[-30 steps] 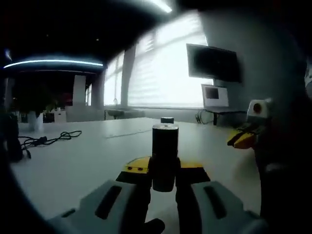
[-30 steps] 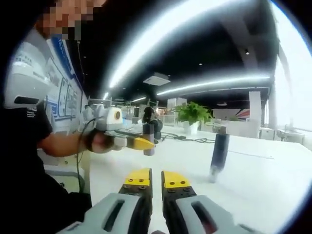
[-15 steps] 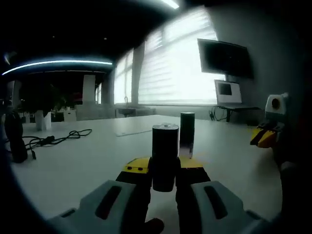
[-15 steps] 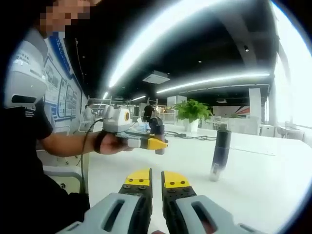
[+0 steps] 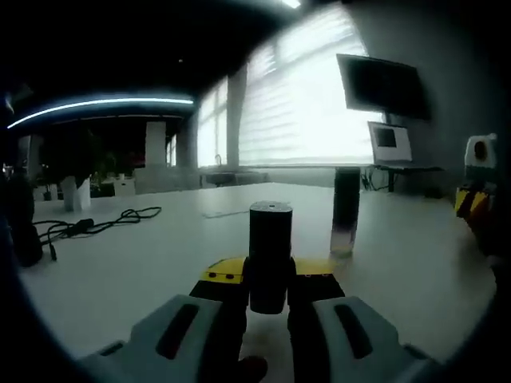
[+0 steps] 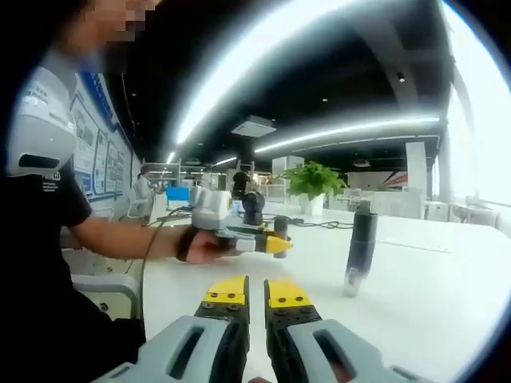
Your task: Pick up cosmetic bottle twist off cap place on table pick up cap screw tight cap place on table
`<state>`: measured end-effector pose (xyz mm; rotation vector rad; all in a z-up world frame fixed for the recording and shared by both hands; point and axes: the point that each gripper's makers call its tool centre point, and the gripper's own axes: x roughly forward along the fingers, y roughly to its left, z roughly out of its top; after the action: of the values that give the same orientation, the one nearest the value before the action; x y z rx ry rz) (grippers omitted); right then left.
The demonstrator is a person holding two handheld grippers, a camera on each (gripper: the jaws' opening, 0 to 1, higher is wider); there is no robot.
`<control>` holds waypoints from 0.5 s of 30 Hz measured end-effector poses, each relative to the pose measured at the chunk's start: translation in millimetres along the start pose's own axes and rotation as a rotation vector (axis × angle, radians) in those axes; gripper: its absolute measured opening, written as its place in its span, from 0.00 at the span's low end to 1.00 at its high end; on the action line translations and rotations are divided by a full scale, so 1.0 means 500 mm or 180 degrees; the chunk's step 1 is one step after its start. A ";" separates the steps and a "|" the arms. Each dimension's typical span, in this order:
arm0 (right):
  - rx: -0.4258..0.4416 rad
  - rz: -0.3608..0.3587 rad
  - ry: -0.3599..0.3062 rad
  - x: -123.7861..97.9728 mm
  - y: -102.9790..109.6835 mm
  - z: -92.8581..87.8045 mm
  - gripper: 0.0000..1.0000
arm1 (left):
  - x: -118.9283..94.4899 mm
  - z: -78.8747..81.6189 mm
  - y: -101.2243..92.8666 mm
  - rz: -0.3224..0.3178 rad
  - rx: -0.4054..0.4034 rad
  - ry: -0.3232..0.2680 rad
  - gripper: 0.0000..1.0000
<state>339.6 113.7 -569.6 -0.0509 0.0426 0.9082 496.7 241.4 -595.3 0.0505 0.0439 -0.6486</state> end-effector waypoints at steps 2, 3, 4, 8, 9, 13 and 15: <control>0.0011 0.0012 0.0005 0.004 0.001 -0.003 0.01 | 0.007 -0.003 0.004 0.0000 -0.0116 0.0012 0.08; 0.0012 0.0018 0.0008 0.005 0.002 -0.005 0.01 | 0.010 -0.002 0.005 0.0002 -0.0112 0.0006 0.08; 0.0014 0.0021 0.0011 0.006 0.002 -0.005 0.01 | 0.014 -0.003 0.006 0.0017 -0.0097 0.0014 0.08; 0.0028 0.0038 0.0010 0.008 0.004 -0.007 0.01 | 0.024 -0.004 0.005 0.0006 -0.0044 0.0017 0.08; 0.0031 0.0039 0.0009 0.008 0.004 -0.007 0.01 | 0.027 -0.006 0.003 -0.0023 -0.0028 0.0035 0.08; 0.0044 0.0059 0.0014 0.007 0.007 -0.009 0.01 | 0.031 -0.011 0.003 -0.0034 0.0007 0.0082 0.08; 0.0046 0.0069 0.0027 0.006 0.008 -0.012 0.01 | 0.035 -0.019 0.012 0.0007 -0.0026 0.0147 0.08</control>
<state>338.1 118.2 -575.6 -0.0408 0.0578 0.9294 514.3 236.3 -605.3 0.0577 0.0909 -0.6451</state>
